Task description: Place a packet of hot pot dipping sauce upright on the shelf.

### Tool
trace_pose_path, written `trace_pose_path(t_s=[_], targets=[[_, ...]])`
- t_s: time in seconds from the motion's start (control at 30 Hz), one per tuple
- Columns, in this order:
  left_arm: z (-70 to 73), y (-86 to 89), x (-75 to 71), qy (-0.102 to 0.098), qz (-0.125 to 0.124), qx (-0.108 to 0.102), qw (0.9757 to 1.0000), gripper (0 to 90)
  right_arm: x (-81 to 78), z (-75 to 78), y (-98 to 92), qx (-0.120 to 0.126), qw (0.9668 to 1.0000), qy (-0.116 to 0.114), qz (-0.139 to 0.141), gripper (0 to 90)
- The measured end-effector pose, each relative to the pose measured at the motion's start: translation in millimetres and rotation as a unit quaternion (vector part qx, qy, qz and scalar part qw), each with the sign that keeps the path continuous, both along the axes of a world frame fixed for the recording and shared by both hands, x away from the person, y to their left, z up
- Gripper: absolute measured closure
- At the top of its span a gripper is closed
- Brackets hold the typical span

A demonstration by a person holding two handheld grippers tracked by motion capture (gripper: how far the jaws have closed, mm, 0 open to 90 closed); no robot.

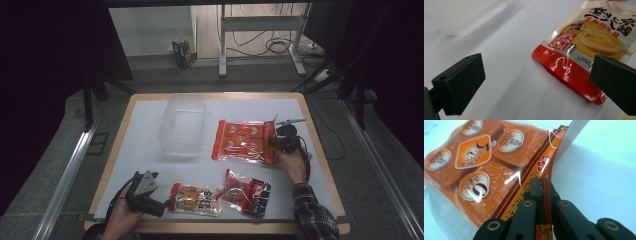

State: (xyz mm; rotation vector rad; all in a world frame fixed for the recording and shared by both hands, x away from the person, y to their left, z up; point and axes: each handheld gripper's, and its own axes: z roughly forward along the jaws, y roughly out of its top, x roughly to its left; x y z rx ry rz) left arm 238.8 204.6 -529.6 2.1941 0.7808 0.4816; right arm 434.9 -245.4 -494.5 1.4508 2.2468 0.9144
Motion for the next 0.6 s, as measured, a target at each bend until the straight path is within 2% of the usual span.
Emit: trace_pose_path(t_s=[0.1,0.3,0.6], targets=[[-0.1,-0.1,0.1,0.000,0.000,0.000,1.0000,0.0,-2.6,8.1,0.2,0.005,0.9999,-0.010,0.005,88.2],[0.0,0.1,0.1,0.000,0.002,-0.001,1.0000,0.0,-5.4,30.9,0.1,0.038,0.9988,-0.030,0.007,88.2],[0.2,0.7,-0.3,0.000,0.003,-0.002,1.0000,0.0,-5.9,75.1,18.8,0.062,0.9954,-0.061,0.040,88.2]])
